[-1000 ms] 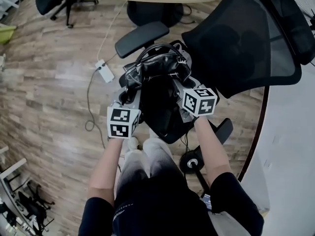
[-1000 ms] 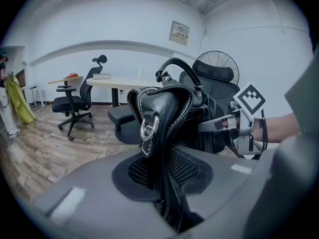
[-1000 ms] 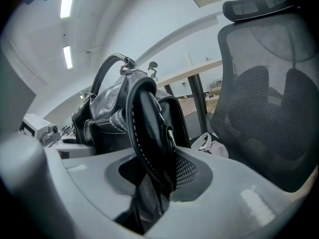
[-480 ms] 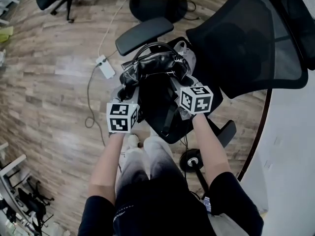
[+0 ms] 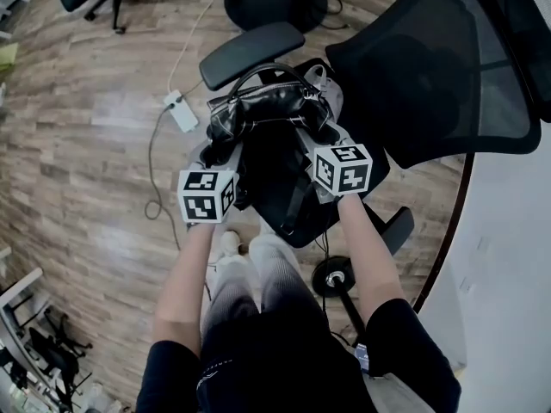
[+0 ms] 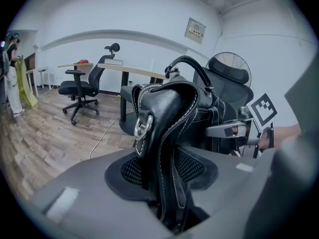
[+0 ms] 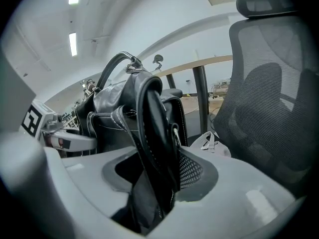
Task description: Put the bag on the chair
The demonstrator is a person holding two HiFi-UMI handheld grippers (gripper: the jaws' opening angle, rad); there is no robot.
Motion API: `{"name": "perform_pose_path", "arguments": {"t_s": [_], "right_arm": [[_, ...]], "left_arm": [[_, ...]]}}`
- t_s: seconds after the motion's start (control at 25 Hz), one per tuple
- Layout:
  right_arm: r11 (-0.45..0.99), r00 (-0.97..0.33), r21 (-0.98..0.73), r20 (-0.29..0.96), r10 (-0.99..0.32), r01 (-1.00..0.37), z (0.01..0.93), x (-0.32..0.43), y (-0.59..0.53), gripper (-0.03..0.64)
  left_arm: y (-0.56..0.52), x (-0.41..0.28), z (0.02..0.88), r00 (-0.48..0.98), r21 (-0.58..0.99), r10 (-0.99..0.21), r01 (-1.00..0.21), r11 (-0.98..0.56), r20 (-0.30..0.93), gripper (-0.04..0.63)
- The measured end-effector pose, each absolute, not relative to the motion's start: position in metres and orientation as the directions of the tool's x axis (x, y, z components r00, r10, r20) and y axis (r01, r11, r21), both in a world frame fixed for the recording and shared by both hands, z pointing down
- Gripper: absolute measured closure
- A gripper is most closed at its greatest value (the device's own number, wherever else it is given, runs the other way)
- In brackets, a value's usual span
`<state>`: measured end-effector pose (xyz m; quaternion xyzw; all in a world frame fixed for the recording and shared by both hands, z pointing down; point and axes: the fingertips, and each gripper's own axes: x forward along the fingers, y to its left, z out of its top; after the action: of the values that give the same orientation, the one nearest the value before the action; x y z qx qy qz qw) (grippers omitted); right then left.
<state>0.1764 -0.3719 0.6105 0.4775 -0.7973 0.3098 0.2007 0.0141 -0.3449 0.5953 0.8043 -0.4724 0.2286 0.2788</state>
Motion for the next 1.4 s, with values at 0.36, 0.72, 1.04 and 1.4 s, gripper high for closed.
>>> {"name": "perform_pose_path", "arguments": {"t_s": [0.36,0.72,1.04,1.4], "right_arm": [[0.334,-0.433,-0.278,0.645,-0.629,-0.901,0.608,0.184,-0.362,0.386],[0.305,-0.389,-0.247,0.672,-0.629,-0.92,0.599,0.197,-0.346,0.345],[0.247,-0.346,-0.242,0.661,-0.666,-0.938,0.581,0.2,-0.327,0.345],[0.157,-0.281,-0.246,0.63,-0.724,-0.956,0.551,0.2,-0.294,0.415]], "left_arm": [[-0.341,0.013,0.598,0.449,0.213,-0.612,-0.882,-0.421,0.651,0.342],[-0.333,0.008,0.591,0.477,0.204,-0.581,-0.857,-0.473,0.66,0.27],[-0.318,0.001,0.576,0.498,0.206,-0.585,-0.845,-0.494,0.64,0.27],[-0.298,-0.018,0.548,0.499,0.174,-0.613,-0.842,-0.511,0.612,0.38]]}}
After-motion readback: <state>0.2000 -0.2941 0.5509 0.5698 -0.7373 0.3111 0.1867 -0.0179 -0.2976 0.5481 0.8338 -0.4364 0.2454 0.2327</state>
